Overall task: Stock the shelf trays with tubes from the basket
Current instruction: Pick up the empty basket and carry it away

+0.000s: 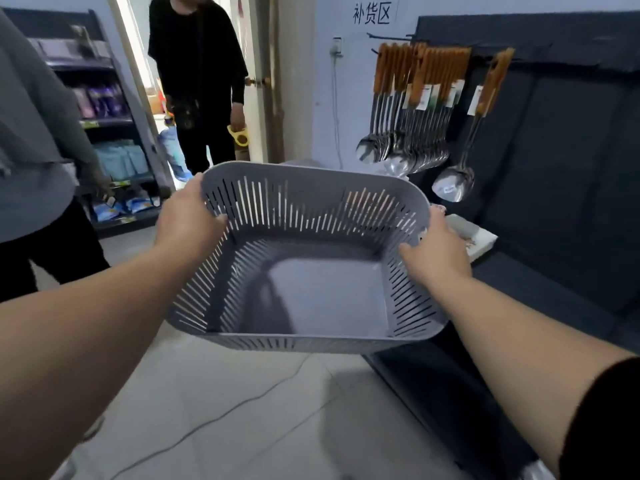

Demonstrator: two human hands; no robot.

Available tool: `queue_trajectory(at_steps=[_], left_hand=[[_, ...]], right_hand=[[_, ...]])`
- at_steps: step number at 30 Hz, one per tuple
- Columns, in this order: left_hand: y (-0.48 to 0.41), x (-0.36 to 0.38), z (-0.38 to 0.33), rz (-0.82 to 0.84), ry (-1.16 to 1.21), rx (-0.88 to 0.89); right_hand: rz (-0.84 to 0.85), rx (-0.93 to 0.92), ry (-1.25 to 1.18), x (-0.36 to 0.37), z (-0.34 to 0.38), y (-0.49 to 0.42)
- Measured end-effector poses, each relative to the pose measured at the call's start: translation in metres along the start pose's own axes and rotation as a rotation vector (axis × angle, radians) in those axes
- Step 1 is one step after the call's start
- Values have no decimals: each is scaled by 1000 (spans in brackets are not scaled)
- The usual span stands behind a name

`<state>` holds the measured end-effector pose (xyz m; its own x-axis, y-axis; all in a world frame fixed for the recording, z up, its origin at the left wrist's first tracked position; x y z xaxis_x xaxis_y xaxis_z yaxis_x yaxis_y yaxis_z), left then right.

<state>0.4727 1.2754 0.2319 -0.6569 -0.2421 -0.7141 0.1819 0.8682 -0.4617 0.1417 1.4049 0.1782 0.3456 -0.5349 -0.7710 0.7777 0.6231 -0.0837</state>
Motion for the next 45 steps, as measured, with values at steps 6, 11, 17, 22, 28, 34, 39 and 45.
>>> queue_trajectory(at_steps=[6,11,17,22,28,34,39,45], left_hand=[[-87,63,36,5,14,-33],[-162,107,72,20,-66,-76],[-232,150,119,22,-32,-123],[-308,177,159,44,-54,-87],[-420,196,201,66,49,-19],[-509,222,232,93,106,-18],[-564,262,258,115,101,-8],[-659,341,279,172,124,45]], right_hand=[[39,-9,-28,67,29,-95],[76,-42,-5,122,70,-170],[114,-53,33,177,117,-235],[109,-17,27,225,162,-282],[53,48,-3,276,228,-331],[28,115,-1,316,279,-377],[36,122,-7,355,303,-428],[29,165,-28,409,315,-517]])
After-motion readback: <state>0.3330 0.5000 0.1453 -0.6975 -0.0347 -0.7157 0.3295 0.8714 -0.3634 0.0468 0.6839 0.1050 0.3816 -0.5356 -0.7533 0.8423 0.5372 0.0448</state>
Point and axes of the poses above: each hand's wrist, its own y-axis away from the middle knuckle, its own x-axis out of the palm, z = x × y, the point moved 6 cm from there along -y, towards the middle knuckle, and after that the axes turned 10 degrees about x, right-handed, at the moved point
